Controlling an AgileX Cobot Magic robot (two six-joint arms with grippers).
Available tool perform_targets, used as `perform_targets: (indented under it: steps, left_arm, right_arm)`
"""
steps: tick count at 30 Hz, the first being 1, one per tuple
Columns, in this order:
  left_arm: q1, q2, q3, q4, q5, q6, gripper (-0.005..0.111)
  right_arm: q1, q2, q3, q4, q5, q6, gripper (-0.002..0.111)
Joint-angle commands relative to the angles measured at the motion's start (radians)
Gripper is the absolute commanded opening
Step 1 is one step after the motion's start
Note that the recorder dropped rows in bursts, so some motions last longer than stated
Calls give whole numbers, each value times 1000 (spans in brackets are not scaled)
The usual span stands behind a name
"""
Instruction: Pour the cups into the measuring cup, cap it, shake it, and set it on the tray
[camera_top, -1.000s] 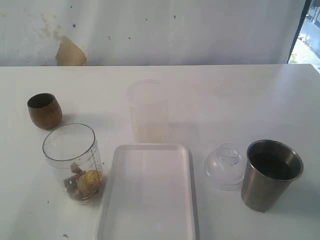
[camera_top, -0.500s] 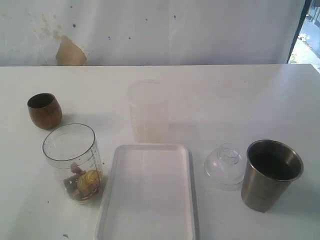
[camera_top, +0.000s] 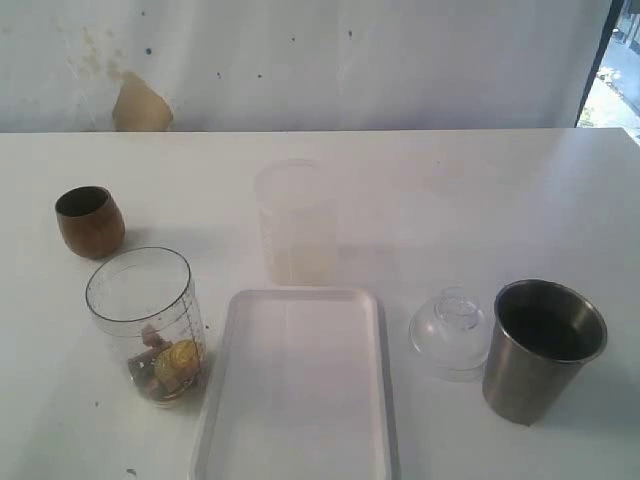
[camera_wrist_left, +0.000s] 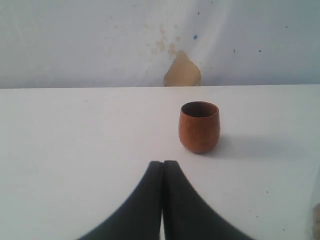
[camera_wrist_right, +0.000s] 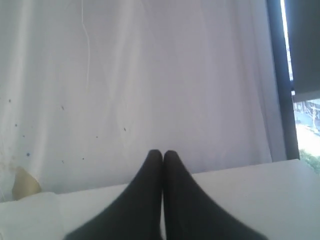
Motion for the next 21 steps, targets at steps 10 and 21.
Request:
perform_targets:
  steps: [10,21]
  left_arm:
    - [3,-5,6,0,3,-9,0]
    - [3,-5,6,0,1,-9,0]
  right_arm:
    - [15,373,-393,13,291,-9,29]
    - [169,604,-380,322,363,-433,82]
